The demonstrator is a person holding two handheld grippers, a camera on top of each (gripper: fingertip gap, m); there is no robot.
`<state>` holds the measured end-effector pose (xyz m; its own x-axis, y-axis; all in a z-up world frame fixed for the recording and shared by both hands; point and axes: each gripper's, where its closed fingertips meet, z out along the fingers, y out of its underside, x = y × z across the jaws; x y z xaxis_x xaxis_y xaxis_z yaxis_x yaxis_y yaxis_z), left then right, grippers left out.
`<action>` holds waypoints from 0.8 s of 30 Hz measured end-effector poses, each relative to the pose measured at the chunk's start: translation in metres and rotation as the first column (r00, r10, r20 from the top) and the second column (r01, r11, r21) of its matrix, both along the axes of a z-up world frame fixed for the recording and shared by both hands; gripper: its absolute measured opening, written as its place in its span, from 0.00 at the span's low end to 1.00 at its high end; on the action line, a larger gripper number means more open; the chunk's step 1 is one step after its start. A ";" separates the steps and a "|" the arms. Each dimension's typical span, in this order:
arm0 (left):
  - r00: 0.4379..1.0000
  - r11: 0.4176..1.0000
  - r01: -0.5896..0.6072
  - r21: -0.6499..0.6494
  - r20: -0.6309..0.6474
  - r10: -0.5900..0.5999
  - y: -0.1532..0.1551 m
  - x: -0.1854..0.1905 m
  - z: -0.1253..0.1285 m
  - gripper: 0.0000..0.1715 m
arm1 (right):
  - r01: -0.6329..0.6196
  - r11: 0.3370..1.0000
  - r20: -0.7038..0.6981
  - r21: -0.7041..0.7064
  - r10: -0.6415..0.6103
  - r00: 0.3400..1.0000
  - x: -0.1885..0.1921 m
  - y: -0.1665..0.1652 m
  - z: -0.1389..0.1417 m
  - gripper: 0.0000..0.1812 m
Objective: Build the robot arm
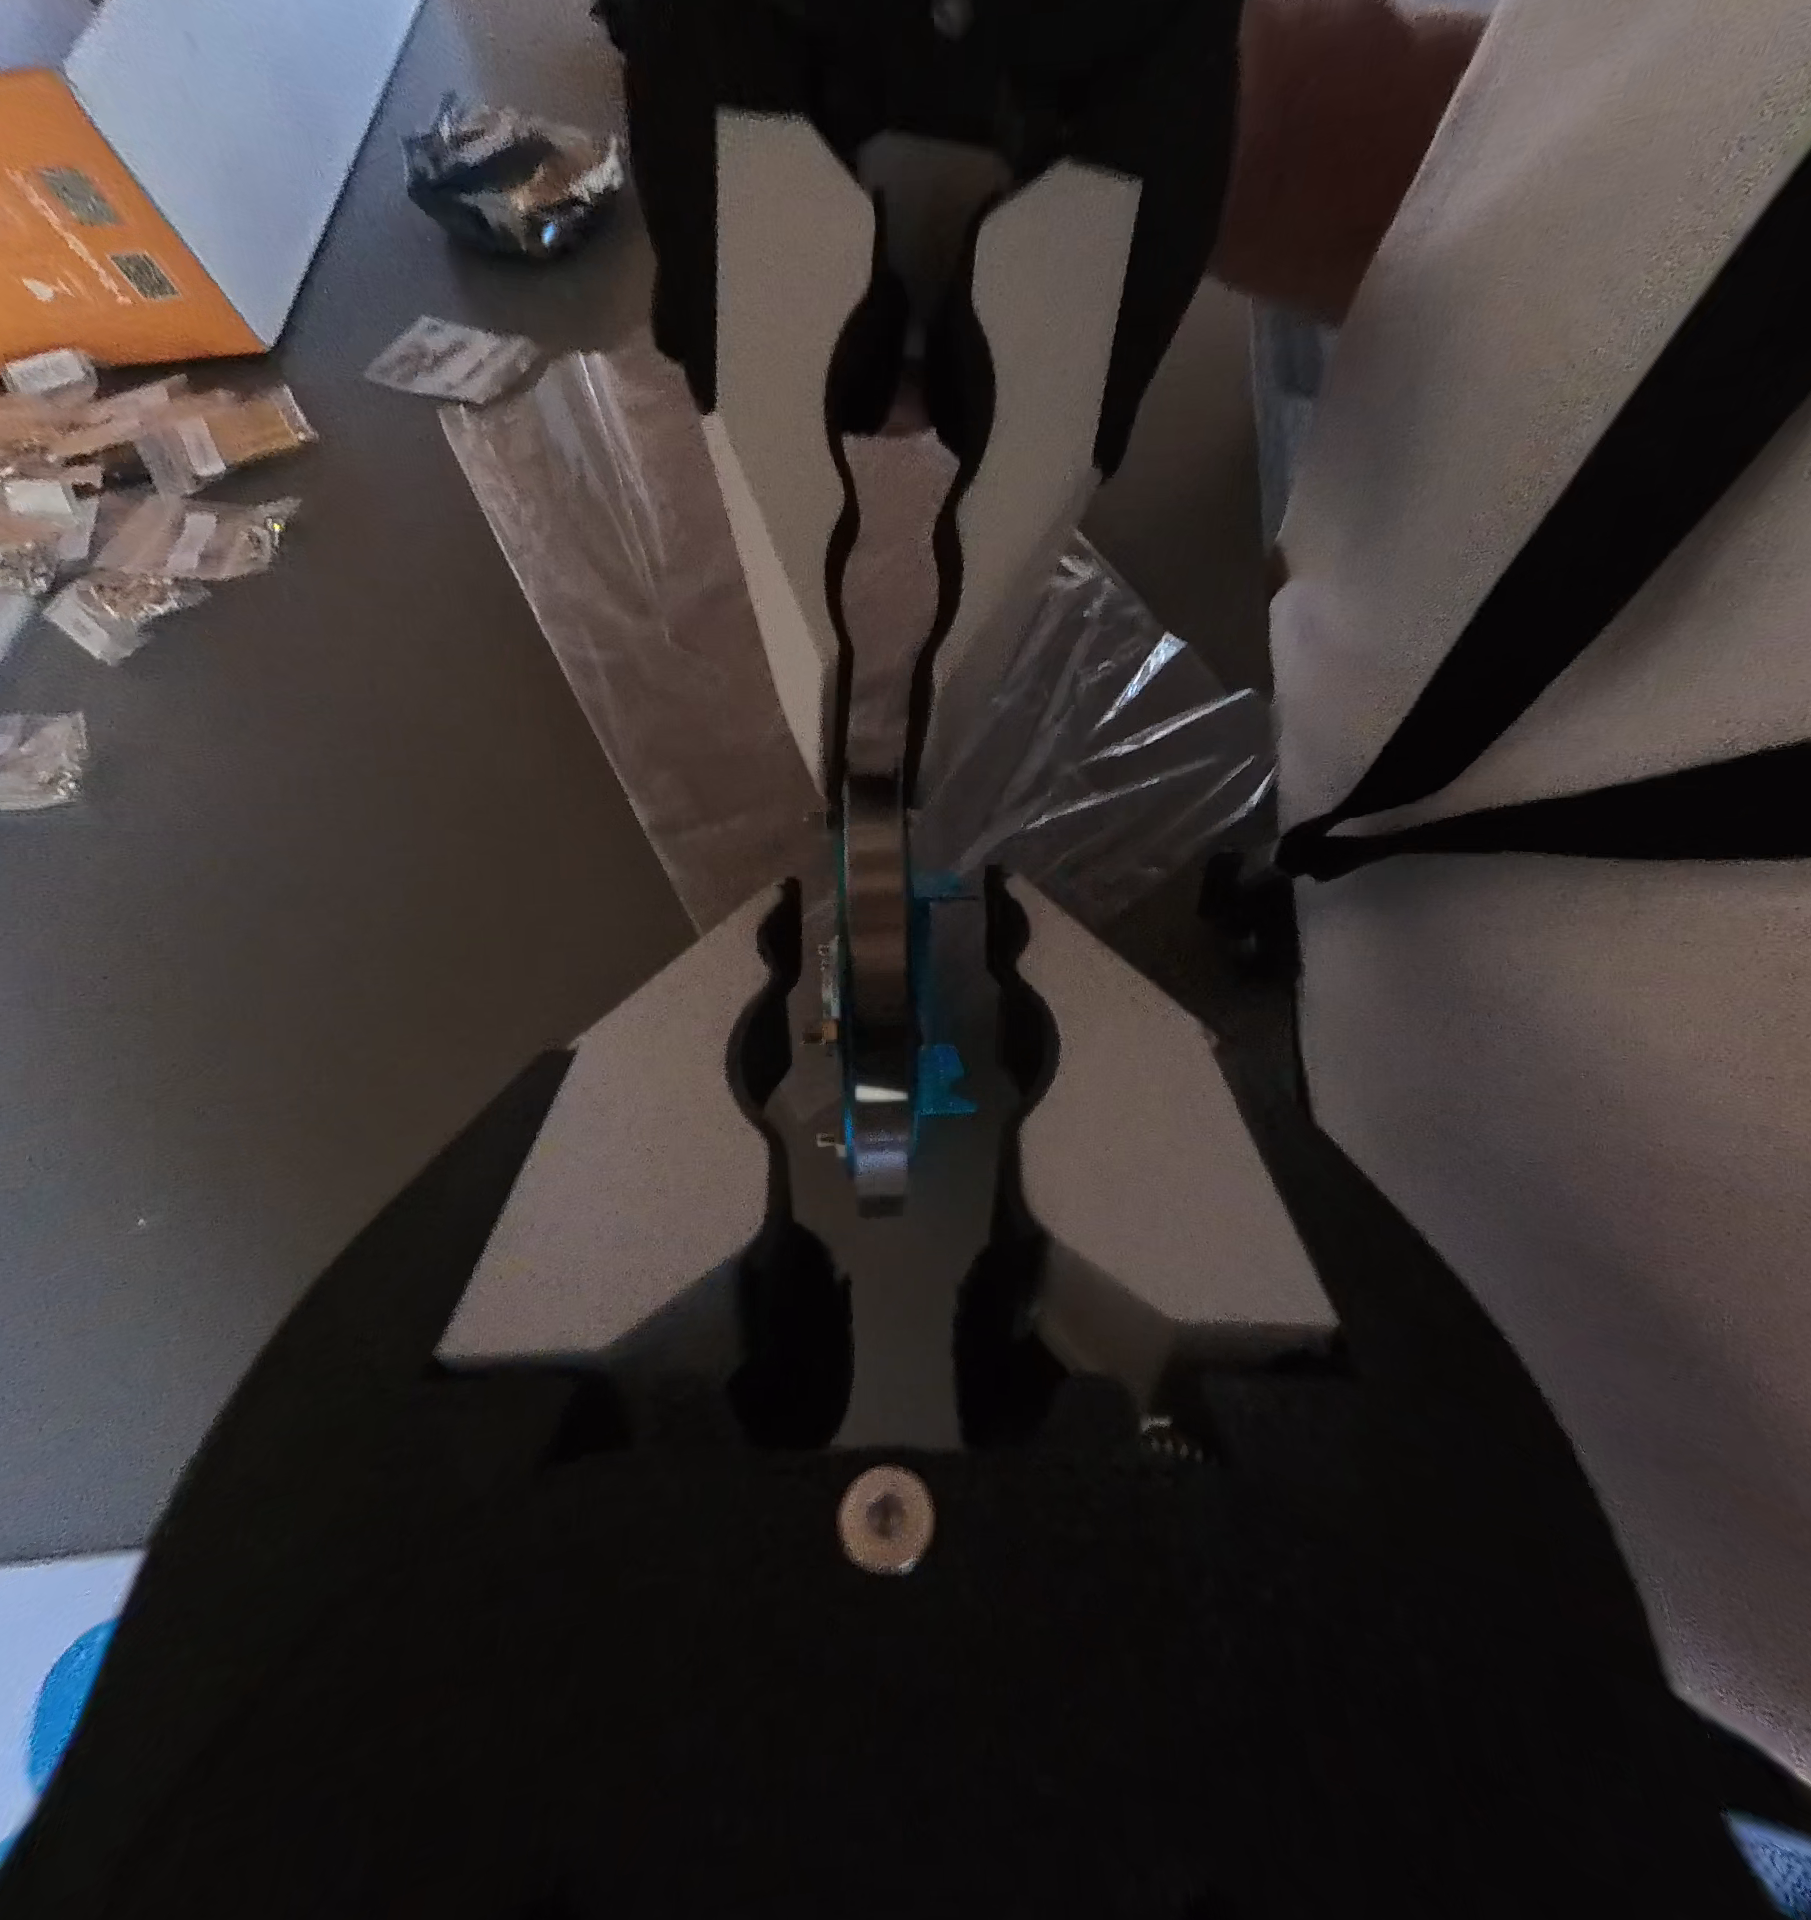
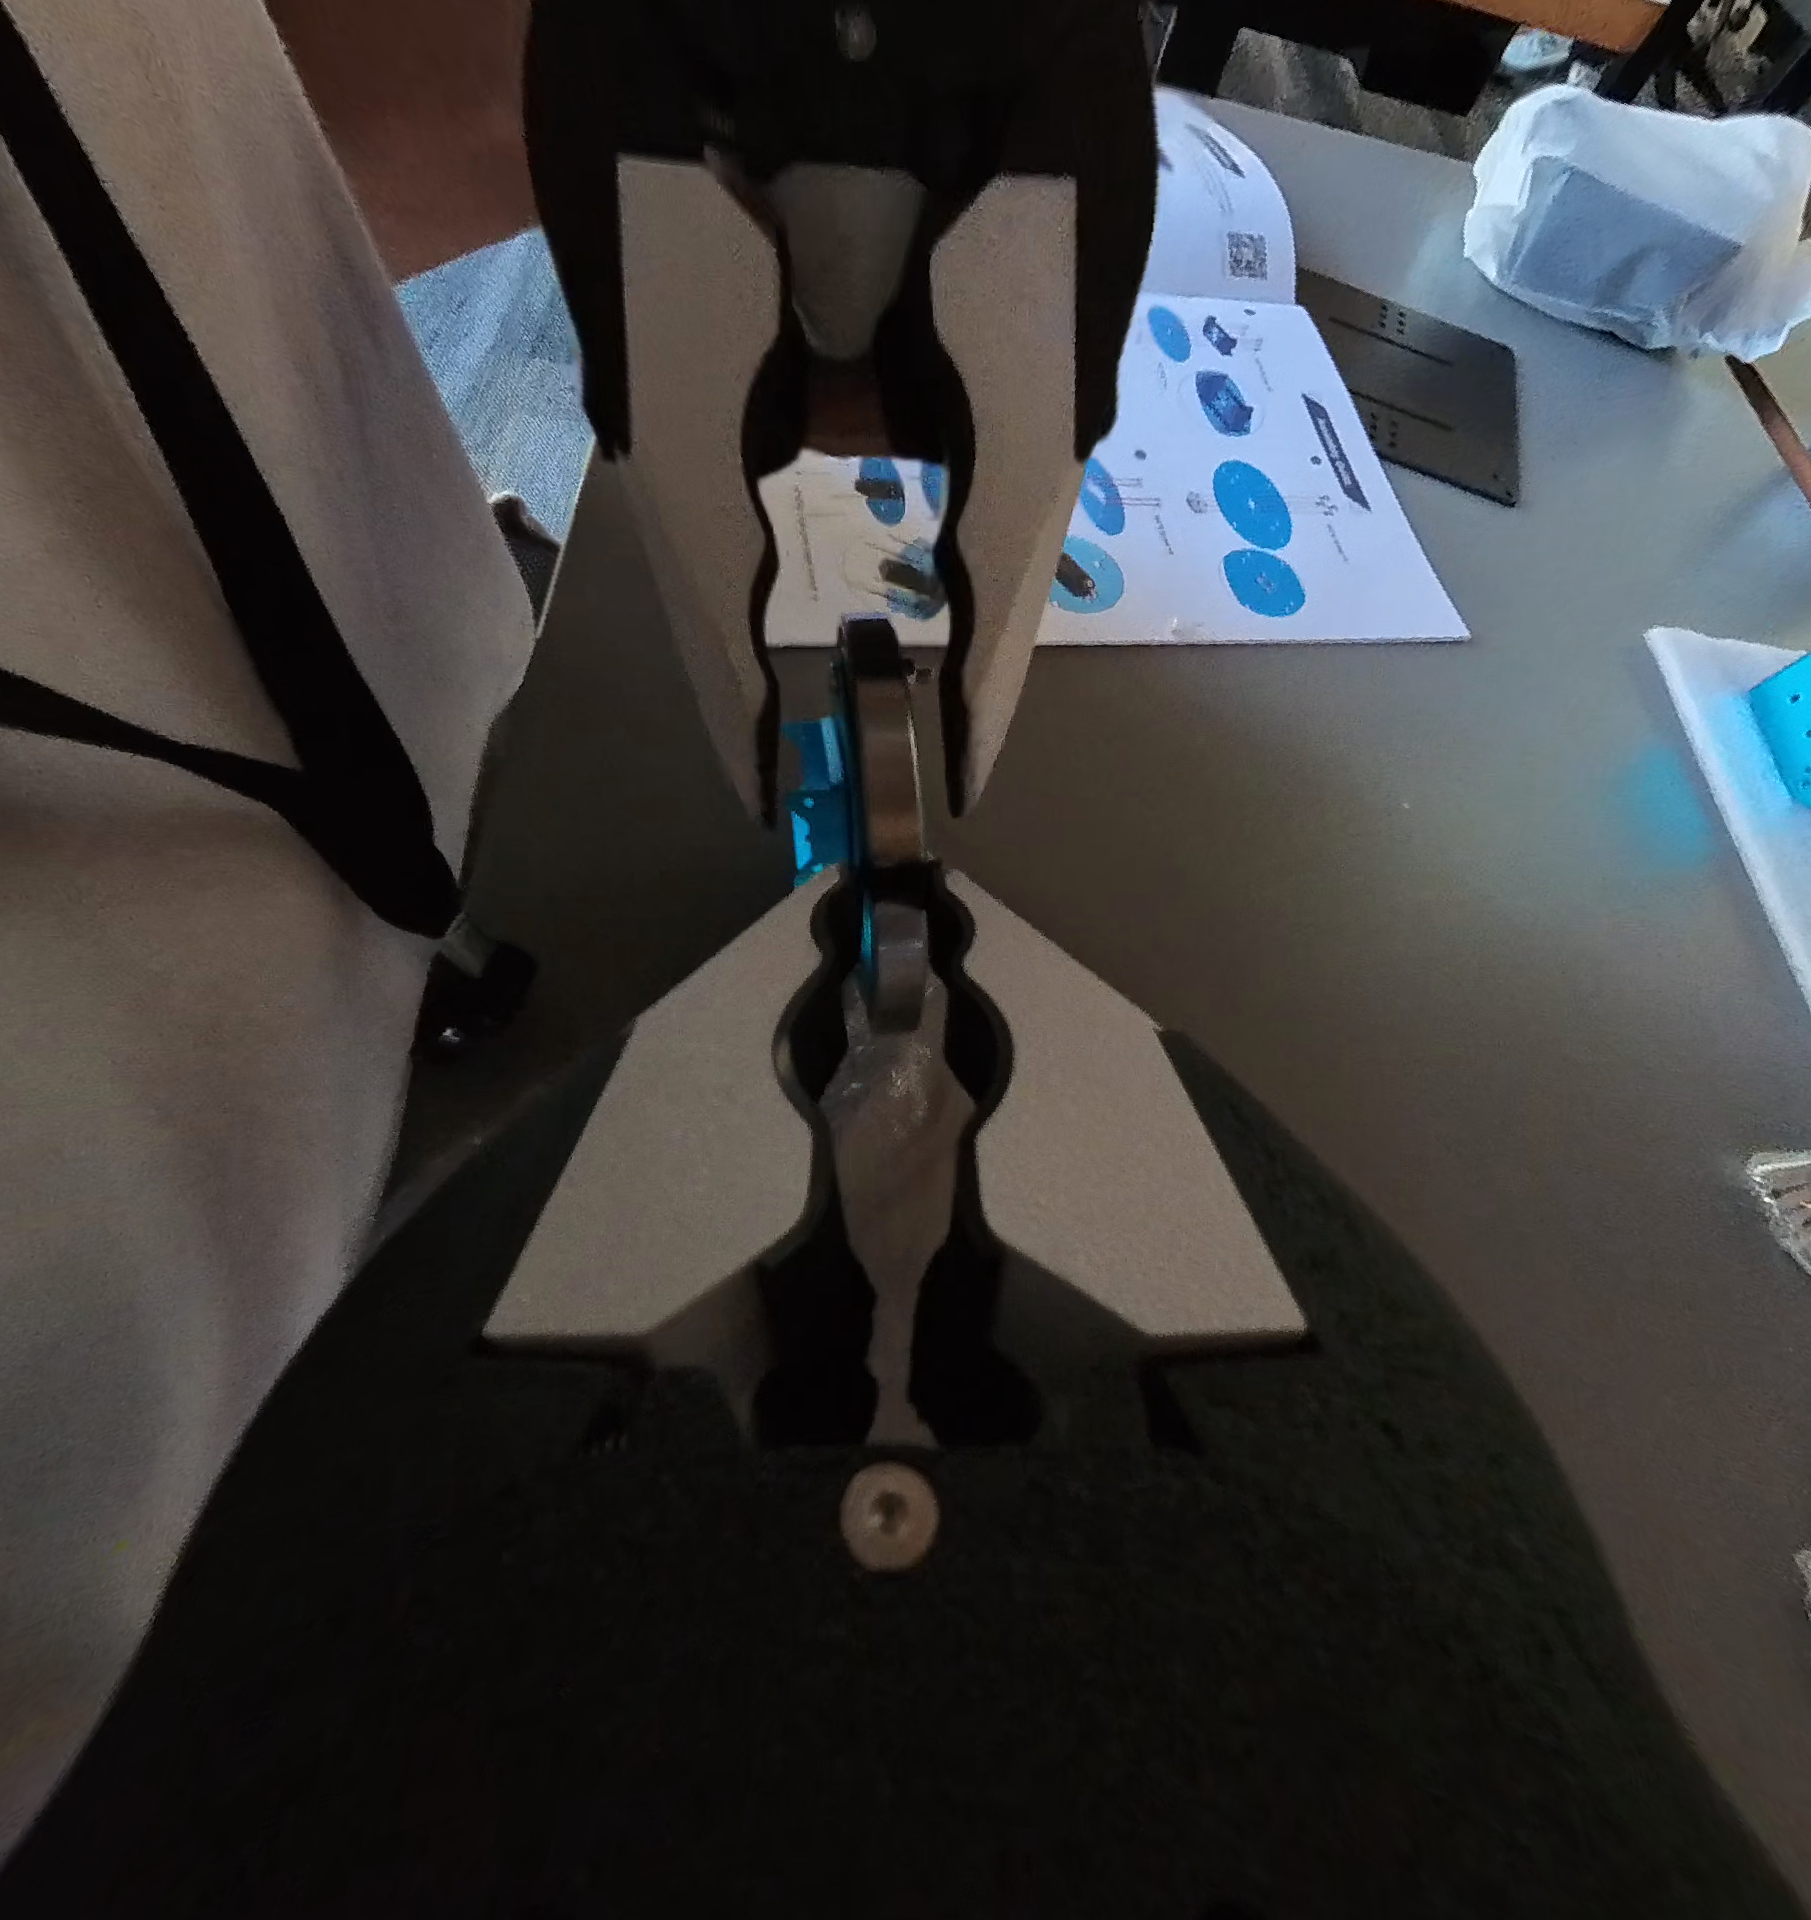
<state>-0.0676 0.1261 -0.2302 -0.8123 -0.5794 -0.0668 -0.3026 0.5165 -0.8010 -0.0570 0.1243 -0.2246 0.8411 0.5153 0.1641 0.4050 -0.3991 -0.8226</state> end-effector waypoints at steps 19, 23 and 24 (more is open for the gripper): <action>0.999 0.996 0.019 -0.085 -0.038 -0.022 0.018 -0.012 0.001 0.16 | -0.166 0.981 -0.176 0.099 0.182 0.967 -0.006 0.016 -0.014 0.07; 0.999 0.995 0.022 -0.096 -0.043 -0.027 0.020 -0.014 0.003 0.15 | -0.167 0.981 -0.177 0.094 0.182 0.967 -0.008 0.019 -0.013 0.07; 0.999 0.995 0.025 -0.092 -0.043 -0.029 0.021 -0.014 0.003 0.15 | -0.168 0.981 -0.173 0.095 0.182 0.968 -0.008 0.020 -0.012 0.06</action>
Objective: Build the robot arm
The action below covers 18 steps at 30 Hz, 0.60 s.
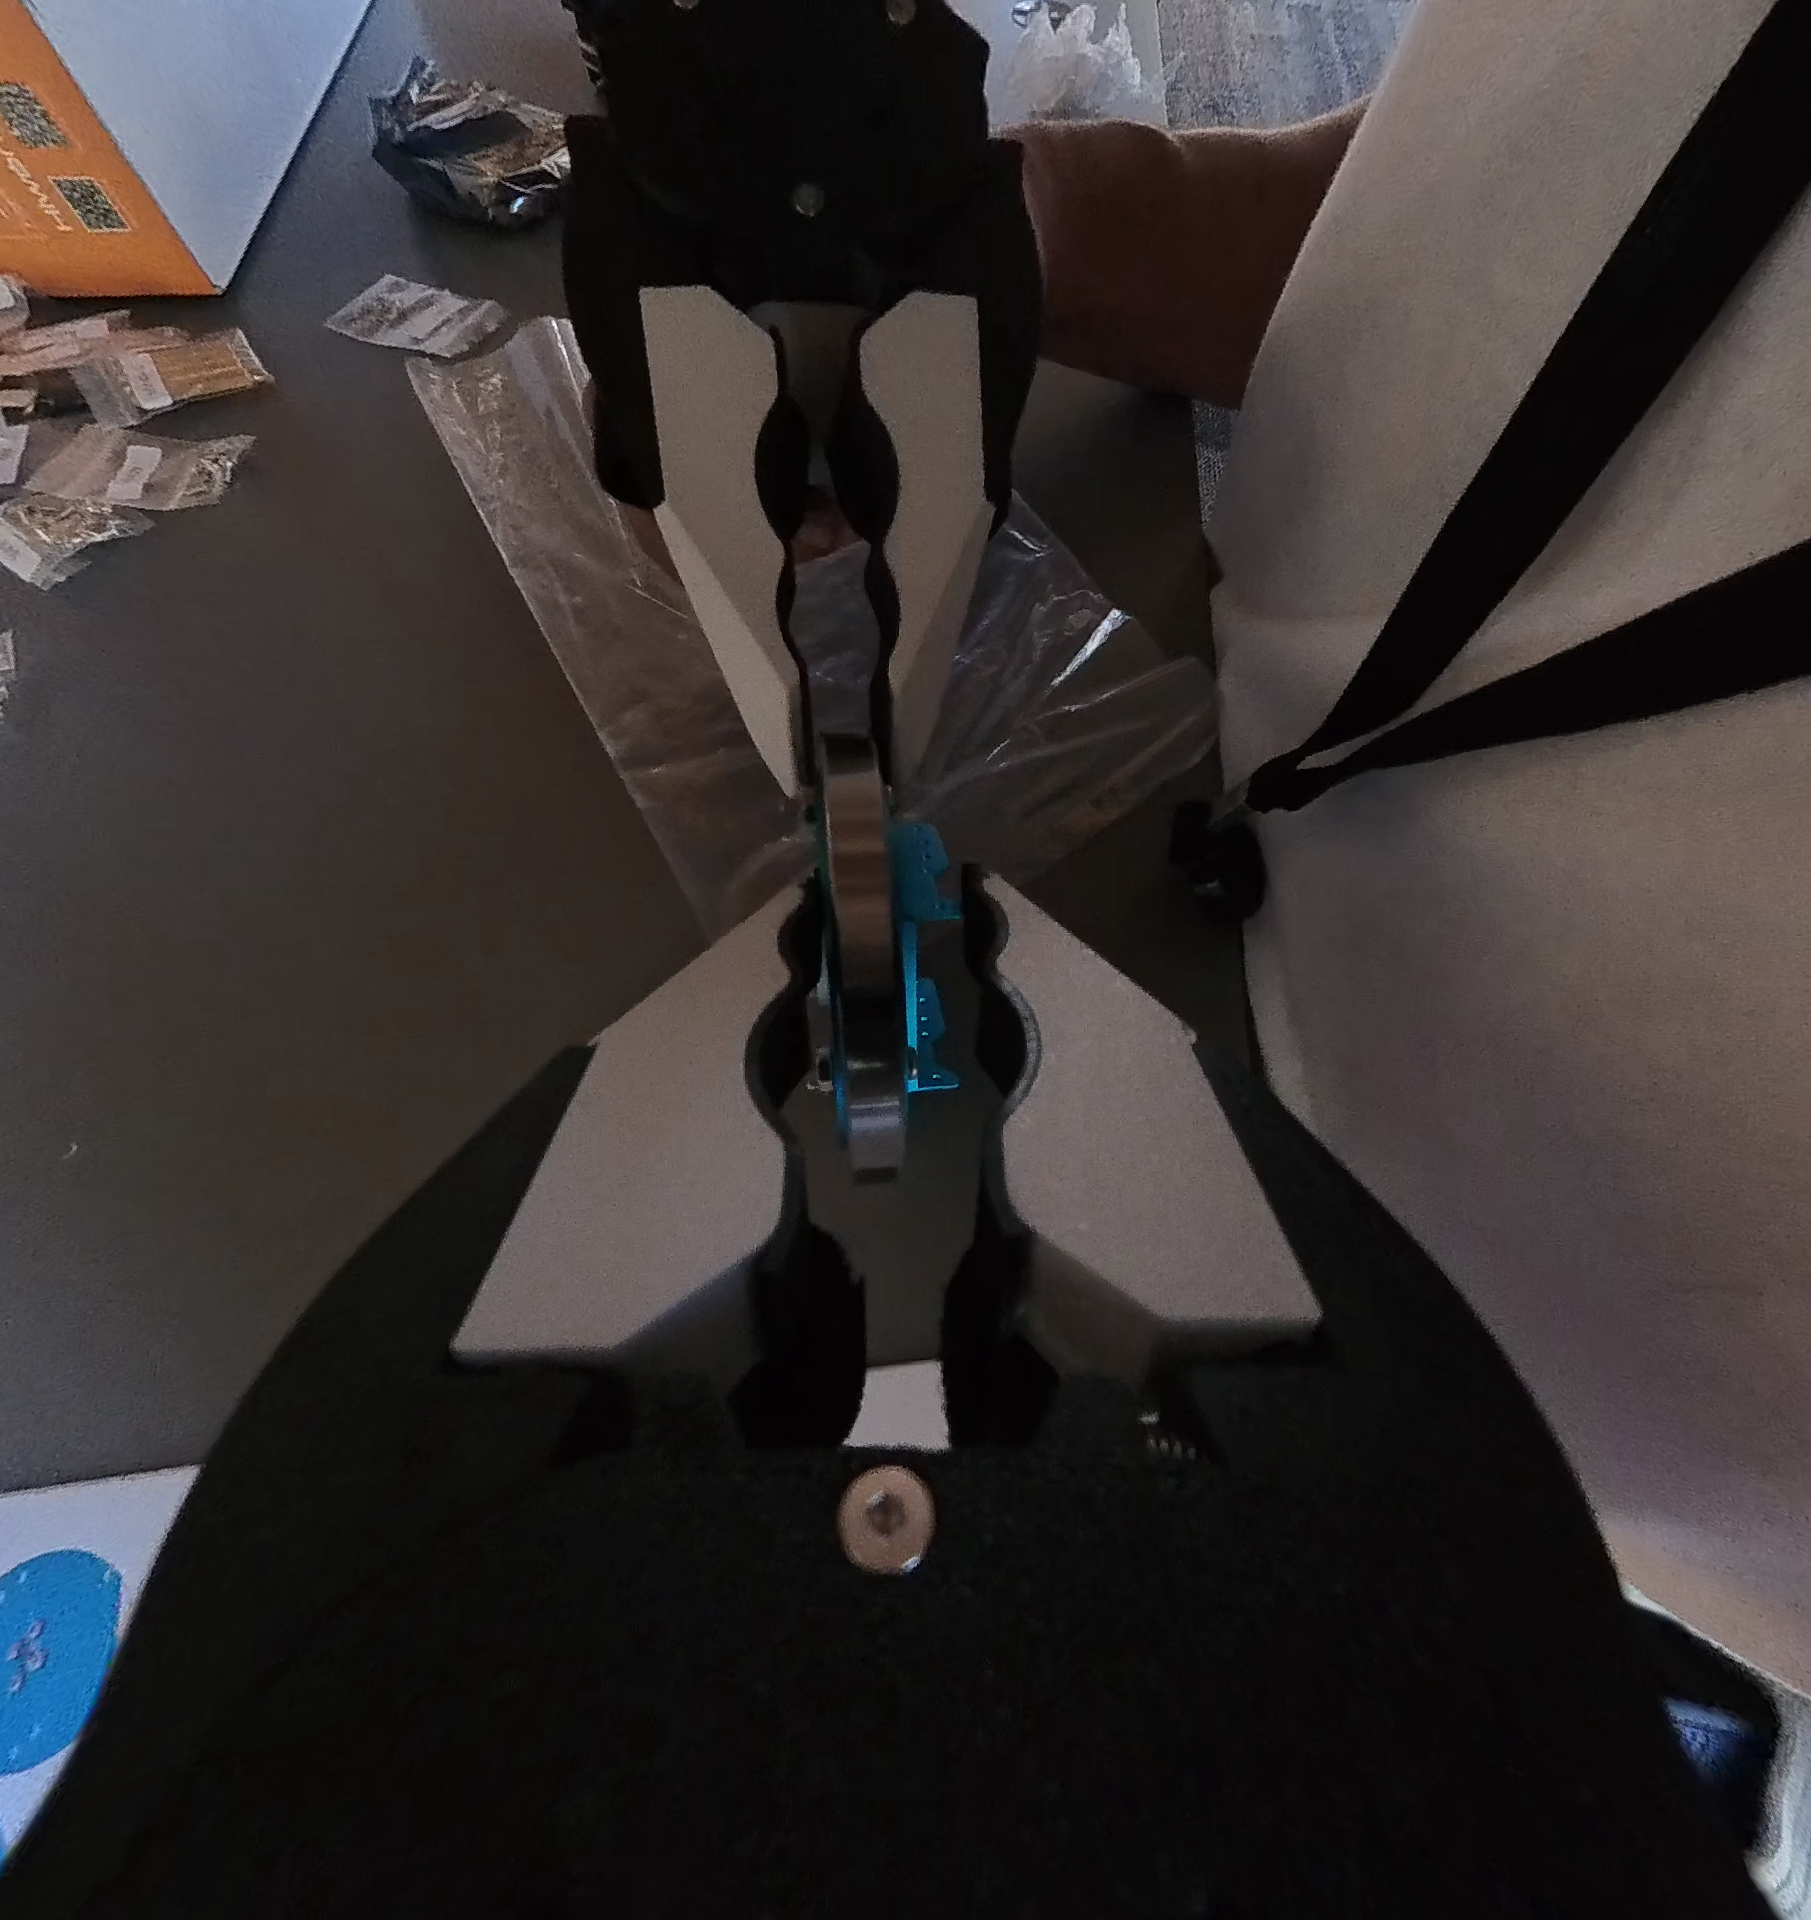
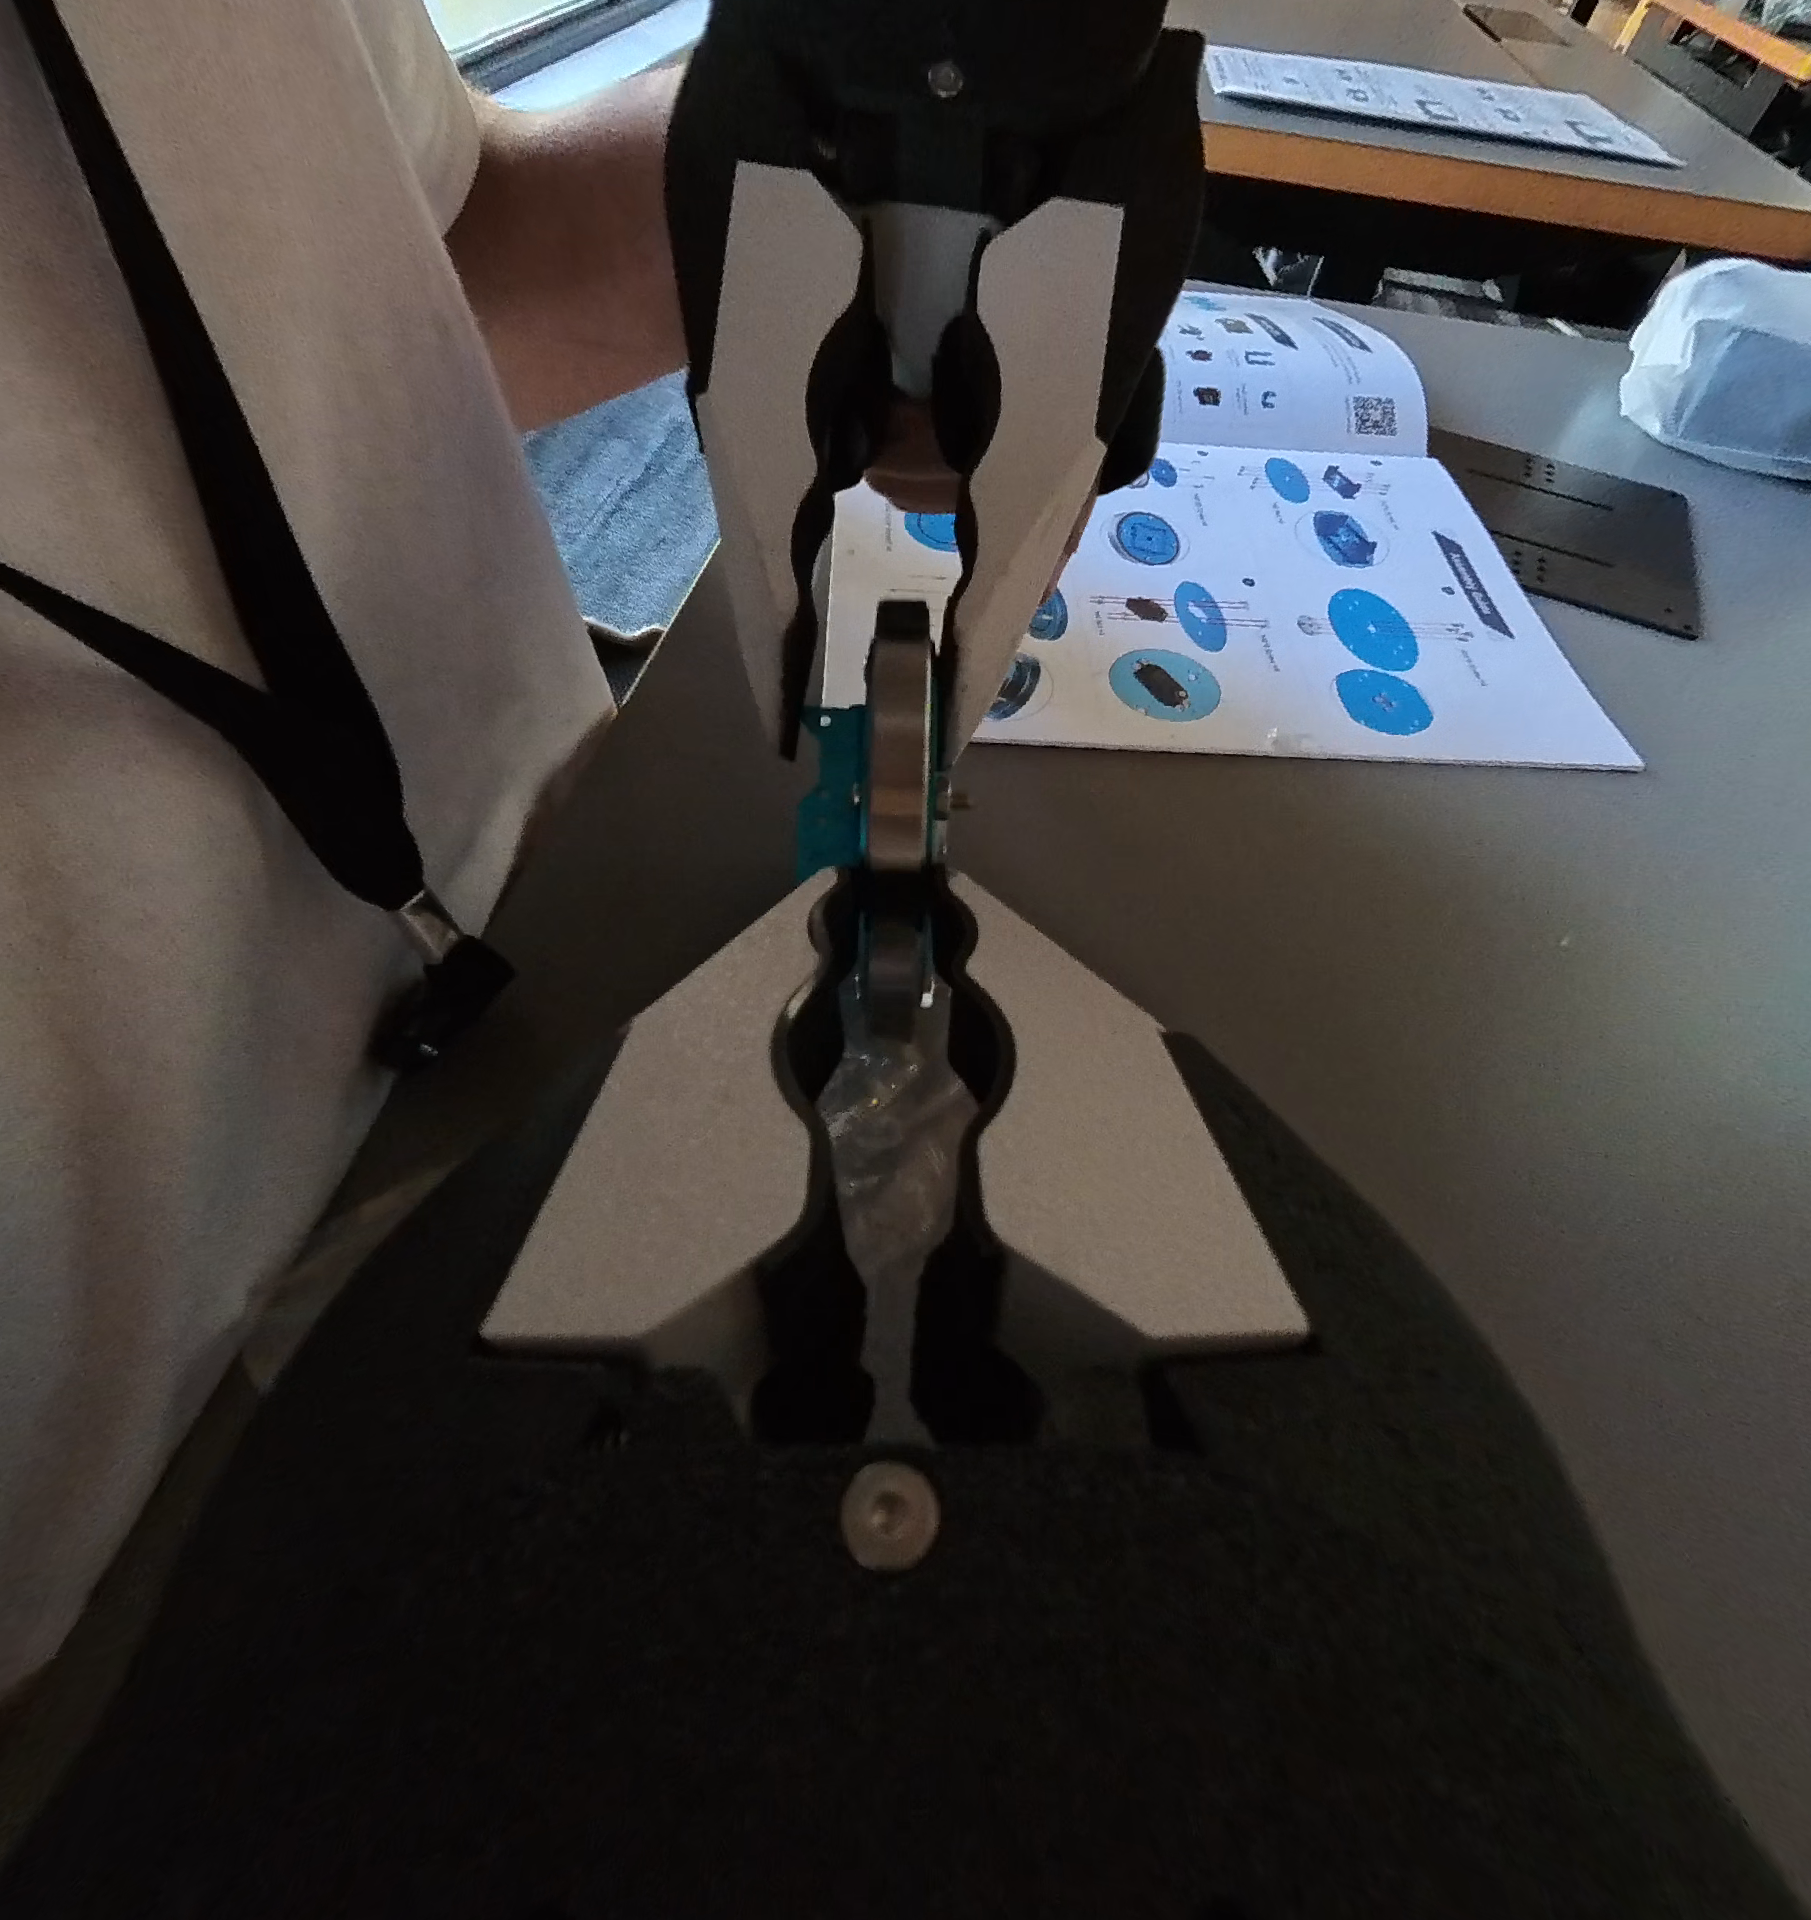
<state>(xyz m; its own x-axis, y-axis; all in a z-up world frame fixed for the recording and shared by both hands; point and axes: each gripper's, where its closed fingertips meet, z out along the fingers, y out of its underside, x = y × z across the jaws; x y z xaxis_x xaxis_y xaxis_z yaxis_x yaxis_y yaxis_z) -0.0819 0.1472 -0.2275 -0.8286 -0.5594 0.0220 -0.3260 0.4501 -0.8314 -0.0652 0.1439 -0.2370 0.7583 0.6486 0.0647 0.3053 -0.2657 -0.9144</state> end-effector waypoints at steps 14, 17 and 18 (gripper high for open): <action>0.998 0.999 0.013 0.039 0.067 -0.016 0.007 0.001 0.005 0.08 | 0.019 1.000 -0.032 -0.005 -0.020 0.999 -0.007 0.007 0.007 0.06; 0.995 0.997 0.035 0.067 0.089 -0.041 0.005 -0.001 0.004 0.08 | 0.012 1.000 -0.033 -0.024 -0.012 0.999 -0.009 0.005 0.006 0.06; 0.994 0.996 0.042 0.075 0.097 -0.050 0.005 -0.001 0.004 0.07 | 0.006 0.999 -0.035 -0.032 -0.007 0.999 -0.010 0.005 0.006 0.06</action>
<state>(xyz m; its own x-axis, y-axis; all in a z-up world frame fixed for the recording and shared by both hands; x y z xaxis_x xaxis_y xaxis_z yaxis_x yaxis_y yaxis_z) -0.0833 0.1518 -0.2233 -0.8496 -0.5178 -0.1004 -0.2217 0.5233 -0.8228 -0.0752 0.1486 -0.2310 0.7640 0.6449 0.0175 0.2715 -0.2968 -0.9155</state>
